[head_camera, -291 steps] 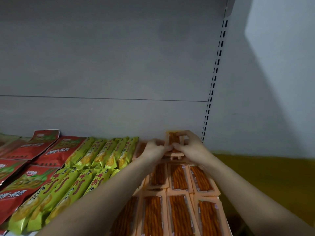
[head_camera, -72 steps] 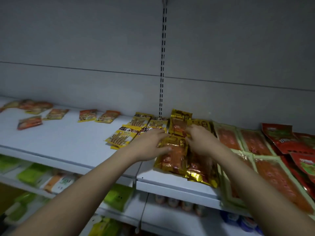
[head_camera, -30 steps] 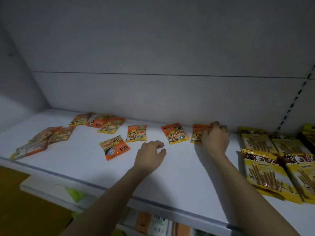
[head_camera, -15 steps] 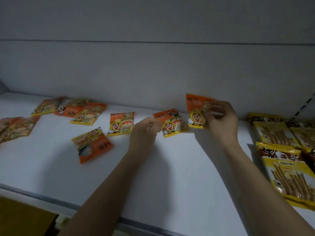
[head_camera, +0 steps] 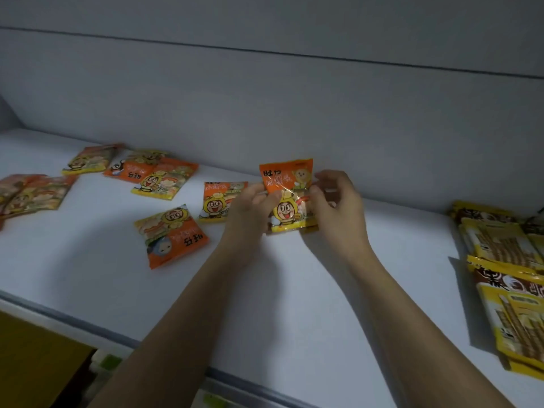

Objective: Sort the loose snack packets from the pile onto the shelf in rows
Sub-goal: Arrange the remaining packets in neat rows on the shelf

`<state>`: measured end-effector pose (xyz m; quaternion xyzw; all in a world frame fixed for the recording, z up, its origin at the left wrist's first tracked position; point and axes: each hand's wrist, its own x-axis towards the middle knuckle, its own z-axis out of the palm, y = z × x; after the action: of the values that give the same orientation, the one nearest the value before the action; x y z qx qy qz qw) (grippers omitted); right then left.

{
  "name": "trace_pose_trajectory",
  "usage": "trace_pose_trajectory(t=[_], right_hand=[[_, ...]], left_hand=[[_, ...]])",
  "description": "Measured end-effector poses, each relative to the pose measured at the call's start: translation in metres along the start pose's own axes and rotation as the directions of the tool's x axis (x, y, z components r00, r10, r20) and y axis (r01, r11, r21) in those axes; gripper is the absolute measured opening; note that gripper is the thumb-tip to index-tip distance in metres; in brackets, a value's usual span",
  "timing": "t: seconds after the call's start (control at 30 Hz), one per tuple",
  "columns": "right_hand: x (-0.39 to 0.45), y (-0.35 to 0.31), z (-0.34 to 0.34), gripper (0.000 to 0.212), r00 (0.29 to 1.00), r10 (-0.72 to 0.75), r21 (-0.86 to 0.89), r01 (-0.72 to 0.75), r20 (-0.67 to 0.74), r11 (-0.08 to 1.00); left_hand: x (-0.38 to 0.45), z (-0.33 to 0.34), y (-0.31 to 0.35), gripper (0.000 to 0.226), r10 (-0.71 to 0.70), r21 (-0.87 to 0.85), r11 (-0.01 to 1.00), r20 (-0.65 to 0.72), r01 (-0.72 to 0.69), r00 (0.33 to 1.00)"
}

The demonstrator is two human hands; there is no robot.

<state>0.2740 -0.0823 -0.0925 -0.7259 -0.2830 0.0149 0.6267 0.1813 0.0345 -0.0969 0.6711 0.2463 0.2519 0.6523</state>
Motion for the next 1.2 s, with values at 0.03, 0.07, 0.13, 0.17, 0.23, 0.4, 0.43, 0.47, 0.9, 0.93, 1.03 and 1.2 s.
trace_pose_trajectory(t=[0.03,0.07,0.13,0.17,0.23,0.4,0.43,0.47,0.9,0.93,1.03,1.2], right_hand=[[-0.001,0.006,-0.001,0.016,1.000,0.002,-0.027,-0.003,-0.027,1.000],[0.000,0.013,-0.004,0.016,0.998,0.005,-0.078,-0.011,-0.066,0.997],[0.005,0.026,-0.014,0.018,0.989,0.001,-0.218,-0.033,-0.145,0.975],[0.007,0.029,-0.017,0.021,0.985,-0.002,-0.282,-0.048,-0.171,0.958],[0.009,0.036,-0.018,0.030,0.987,0.033,-0.452,-0.103,-0.160,0.886],[0.009,0.037,-0.012,0.027,0.985,0.171,-0.629,-0.128,0.009,0.767],[0.011,0.036,-0.016,0.026,0.985,0.173,-0.557,-0.139,0.009,0.819],[0.012,0.036,-0.019,0.024,0.983,0.186,-0.469,-0.167,-0.006,0.867],[0.001,0.011,-0.014,0.018,0.981,0.169,0.179,-0.151,-0.092,0.972],[-0.001,0.010,-0.011,0.017,0.986,0.153,0.161,-0.142,-0.062,0.977],[-0.009,0.004,-0.006,0.016,0.994,0.105,0.116,-0.106,0.008,0.988],[-0.016,-0.003,-0.002,0.007,0.994,0.096,0.075,-0.100,0.049,0.992]], left_hand=[[0.003,-0.001,-0.005,0.009,0.029,0.019,0.999,-0.038,-0.028,0.999],[0.006,-0.002,-0.008,0.010,0.053,0.035,0.998,-0.060,-0.051,0.997],[0.008,-0.003,-0.011,0.016,0.071,0.027,0.997,-0.084,-0.068,0.994],[0.010,-0.004,-0.011,0.022,0.070,0.017,0.997,-0.108,-0.069,0.992],[0.014,-0.006,-0.015,0.029,0.065,0.023,0.998,-0.156,-0.062,0.986],[0.013,-0.005,-0.014,0.013,0.028,-0.042,0.998,-0.194,-0.037,0.981],[0.013,-0.004,-0.015,0.013,0.039,-0.054,0.997,-0.197,-0.051,0.980],[0.013,-0.003,-0.015,0.013,0.053,-0.061,0.996,-0.198,-0.066,0.979],[-0.002,0.011,-0.007,0.021,0.167,0.007,0.986,-0.070,-0.167,0.983],[-0.004,0.013,-0.005,0.019,0.148,-0.032,0.988,-0.052,-0.150,0.988],[-0.010,0.015,-0.003,0.037,0.126,-0.111,0.985,-0.032,-0.129,0.992],[-0.008,-0.017,0.013,0.047,0.156,-0.109,0.980,-0.092,-0.166,0.983]])
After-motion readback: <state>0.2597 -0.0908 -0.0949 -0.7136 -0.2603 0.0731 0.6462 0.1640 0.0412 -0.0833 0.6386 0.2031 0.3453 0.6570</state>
